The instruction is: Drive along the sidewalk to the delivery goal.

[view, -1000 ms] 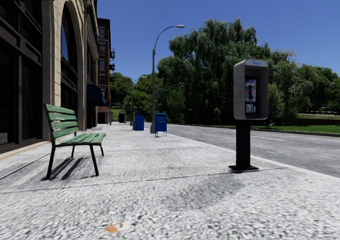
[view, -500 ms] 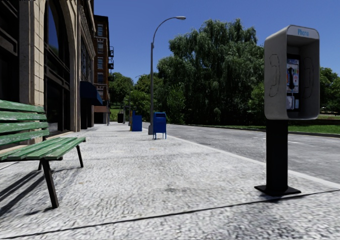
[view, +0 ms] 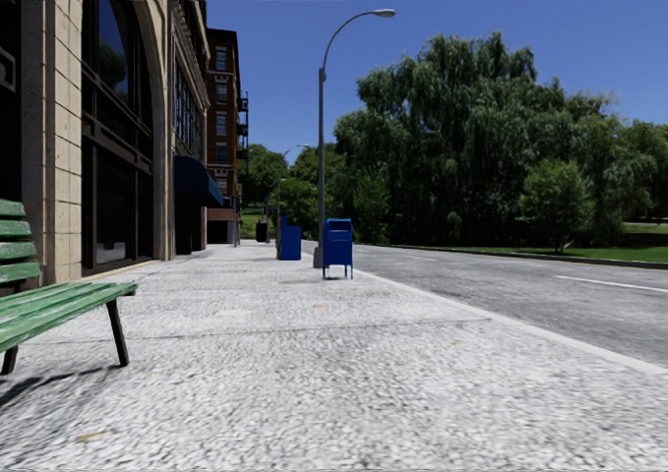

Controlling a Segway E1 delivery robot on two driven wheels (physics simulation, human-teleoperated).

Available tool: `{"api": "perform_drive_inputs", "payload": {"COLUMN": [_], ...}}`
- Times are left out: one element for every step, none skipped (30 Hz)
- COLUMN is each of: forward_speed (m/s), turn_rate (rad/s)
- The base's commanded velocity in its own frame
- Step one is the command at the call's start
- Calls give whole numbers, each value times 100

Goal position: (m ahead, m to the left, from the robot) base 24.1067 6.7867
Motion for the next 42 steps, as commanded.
{"api": "perform_drive_inputs", "payload": {"forward_speed": [200,200,200,200,200,200,200,200,200,200,200,200,200,200,200,200,200,200,200,200,200,200,200,200,200,200,200,200,200,200,200,200,200,200,200,200,200,200,200,200,200,200], "turn_rate": [34,34,34,34,34,34,34,34,34,34,34,34,33,33,33,33,33,32,31,31,30,28,28,28,28,28,28,28,28,28,28,28,28,28,28,28,28,28,28,28,28,28]}}
